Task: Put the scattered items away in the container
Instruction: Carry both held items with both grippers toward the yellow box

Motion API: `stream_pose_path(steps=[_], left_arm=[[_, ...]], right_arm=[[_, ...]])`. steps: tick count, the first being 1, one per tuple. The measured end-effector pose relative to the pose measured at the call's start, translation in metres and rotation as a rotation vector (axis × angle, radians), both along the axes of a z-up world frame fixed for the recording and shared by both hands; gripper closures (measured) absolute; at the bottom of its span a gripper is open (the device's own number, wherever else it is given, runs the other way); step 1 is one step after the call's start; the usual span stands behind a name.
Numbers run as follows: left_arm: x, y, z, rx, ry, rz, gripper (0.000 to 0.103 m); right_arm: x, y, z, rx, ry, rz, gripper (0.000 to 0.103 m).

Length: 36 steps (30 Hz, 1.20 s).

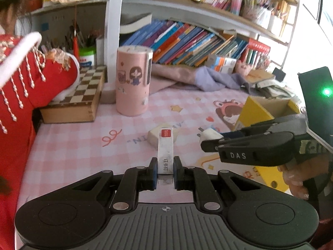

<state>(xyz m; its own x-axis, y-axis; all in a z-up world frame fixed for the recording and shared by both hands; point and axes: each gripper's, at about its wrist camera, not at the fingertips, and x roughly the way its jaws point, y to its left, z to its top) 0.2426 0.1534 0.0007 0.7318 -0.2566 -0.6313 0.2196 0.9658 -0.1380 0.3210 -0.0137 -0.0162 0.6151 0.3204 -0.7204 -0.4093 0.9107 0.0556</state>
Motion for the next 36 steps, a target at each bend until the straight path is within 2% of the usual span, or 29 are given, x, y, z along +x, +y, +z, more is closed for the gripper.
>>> stream_pose_path(steps=[10,22,36], left_arm=[[-0.045,-0.009,0.015,-0.028,-0.042,-0.013,0.090],[-0.105,-0.014,0.027,-0.048,-0.084,-0.025,0.090],[-0.170,-0.022,0.028,-0.085,-0.088,-0.054,0.090]], right_arm=[[-0.056,-0.018,0.028,0.031,-0.044,-0.018,0.079],[-0.120,-0.023,0.035,0.036,-0.063,-0.026,0.079],[-0.201,-0.031,0.033,0.031,-0.053,-0.041,0.079]])
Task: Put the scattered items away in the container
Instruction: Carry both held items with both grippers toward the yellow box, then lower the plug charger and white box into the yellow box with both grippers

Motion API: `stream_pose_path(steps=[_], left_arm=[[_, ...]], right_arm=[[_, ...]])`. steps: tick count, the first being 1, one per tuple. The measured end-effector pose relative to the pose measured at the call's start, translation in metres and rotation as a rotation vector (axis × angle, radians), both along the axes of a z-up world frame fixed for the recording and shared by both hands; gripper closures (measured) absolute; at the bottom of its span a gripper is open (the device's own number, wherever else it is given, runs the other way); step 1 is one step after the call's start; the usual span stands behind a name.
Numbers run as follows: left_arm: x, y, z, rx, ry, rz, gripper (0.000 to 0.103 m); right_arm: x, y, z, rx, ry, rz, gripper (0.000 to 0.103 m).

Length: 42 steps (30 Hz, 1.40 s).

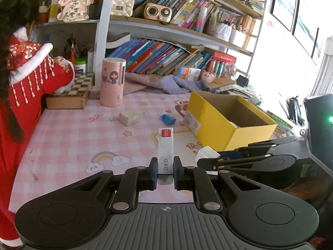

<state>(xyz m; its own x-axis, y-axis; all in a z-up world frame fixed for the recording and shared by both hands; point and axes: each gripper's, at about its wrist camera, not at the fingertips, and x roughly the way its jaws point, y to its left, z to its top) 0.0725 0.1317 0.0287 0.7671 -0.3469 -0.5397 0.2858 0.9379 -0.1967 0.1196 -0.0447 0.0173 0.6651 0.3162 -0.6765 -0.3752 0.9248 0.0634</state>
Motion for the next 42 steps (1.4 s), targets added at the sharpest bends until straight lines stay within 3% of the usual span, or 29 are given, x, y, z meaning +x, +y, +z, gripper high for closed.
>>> stream_pose_path(steps=[11,21,42], left_arm=[[-0.010,-0.026,0.000,-0.011,0.000,-0.122,0.090],[-0.010,-0.065,-0.006,-0.018,0.012,-0.289,0.090],[0.004,-0.134,-0.004,-0.018,0.013,-0.477,0.090]], right_arm=[[-0.039,-0.026,0.003,-0.007,-0.005,-0.091,0.079],[-0.069,-0.069,0.001,-0.010,0.018,-0.258,0.079],[-0.089,-0.131,0.003,-0.017,0.017,-0.445,0.079]])
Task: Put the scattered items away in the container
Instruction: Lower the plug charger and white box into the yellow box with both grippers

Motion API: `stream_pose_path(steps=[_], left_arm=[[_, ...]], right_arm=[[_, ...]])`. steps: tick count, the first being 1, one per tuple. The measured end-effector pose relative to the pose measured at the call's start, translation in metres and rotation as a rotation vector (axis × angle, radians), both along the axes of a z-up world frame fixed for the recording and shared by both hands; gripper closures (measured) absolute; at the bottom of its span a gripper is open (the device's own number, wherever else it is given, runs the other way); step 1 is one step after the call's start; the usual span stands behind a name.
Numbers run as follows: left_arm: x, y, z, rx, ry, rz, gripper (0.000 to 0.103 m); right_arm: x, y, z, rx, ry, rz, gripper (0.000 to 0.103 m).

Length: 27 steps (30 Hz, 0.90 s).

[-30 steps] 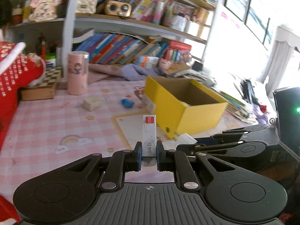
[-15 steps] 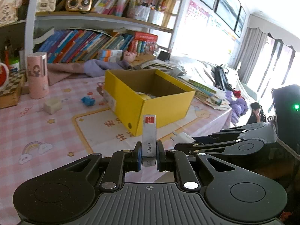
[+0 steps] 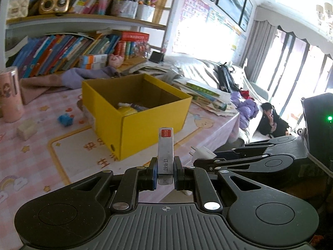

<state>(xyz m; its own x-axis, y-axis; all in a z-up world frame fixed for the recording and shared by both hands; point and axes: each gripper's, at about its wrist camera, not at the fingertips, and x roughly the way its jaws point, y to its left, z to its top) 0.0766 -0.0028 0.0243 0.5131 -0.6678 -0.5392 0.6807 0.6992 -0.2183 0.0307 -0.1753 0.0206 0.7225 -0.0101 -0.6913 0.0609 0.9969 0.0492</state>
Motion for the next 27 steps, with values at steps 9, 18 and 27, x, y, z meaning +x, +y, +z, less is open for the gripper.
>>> stream_pose_path(steps=[9,18,27], left_arm=[[0.015,-0.029,-0.004,0.011,0.013,-0.042,0.090],[0.033,-0.051,-0.003,0.013,0.012,-0.056,0.090],[0.065,-0.071,0.013,0.005,-0.036,0.004,0.090]], right_arm=[[0.011,-0.030,-0.003,0.006,0.015,-0.046,0.079],[0.032,-0.051,-0.007,0.013,0.017,-0.039,0.079],[0.063,-0.076,0.007,-0.010,-0.066,0.001,0.079]])
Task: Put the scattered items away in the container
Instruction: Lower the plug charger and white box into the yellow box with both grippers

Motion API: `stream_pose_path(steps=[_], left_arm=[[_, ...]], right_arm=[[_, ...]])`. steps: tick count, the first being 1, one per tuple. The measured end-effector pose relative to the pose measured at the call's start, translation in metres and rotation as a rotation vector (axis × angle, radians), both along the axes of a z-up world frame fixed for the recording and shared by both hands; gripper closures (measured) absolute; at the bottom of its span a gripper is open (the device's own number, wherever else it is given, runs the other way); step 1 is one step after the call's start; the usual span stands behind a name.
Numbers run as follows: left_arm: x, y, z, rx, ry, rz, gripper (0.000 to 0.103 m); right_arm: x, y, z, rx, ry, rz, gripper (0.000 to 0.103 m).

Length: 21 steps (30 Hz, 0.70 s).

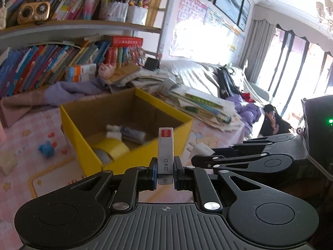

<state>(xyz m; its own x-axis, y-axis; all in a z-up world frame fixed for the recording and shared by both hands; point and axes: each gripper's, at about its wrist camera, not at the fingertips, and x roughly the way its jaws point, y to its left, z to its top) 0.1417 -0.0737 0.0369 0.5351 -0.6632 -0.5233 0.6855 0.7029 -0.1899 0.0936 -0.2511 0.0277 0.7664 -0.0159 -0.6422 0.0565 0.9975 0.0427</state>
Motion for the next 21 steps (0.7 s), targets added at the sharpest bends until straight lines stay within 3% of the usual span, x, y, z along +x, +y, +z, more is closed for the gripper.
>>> stream_pose_path(steps=[10,21], left_arm=[[0.057,-0.029,0.011,0.010,-0.051,0.130,0.090],[0.122,-0.060,-0.008,0.125,-0.043,0.193,0.090]], right_arm=[[0.074,-0.033,0.019,-0.037,-0.075,0.134,0.079],[0.156,-0.043,-0.006,-0.088,0.026,0.334,0.079]])
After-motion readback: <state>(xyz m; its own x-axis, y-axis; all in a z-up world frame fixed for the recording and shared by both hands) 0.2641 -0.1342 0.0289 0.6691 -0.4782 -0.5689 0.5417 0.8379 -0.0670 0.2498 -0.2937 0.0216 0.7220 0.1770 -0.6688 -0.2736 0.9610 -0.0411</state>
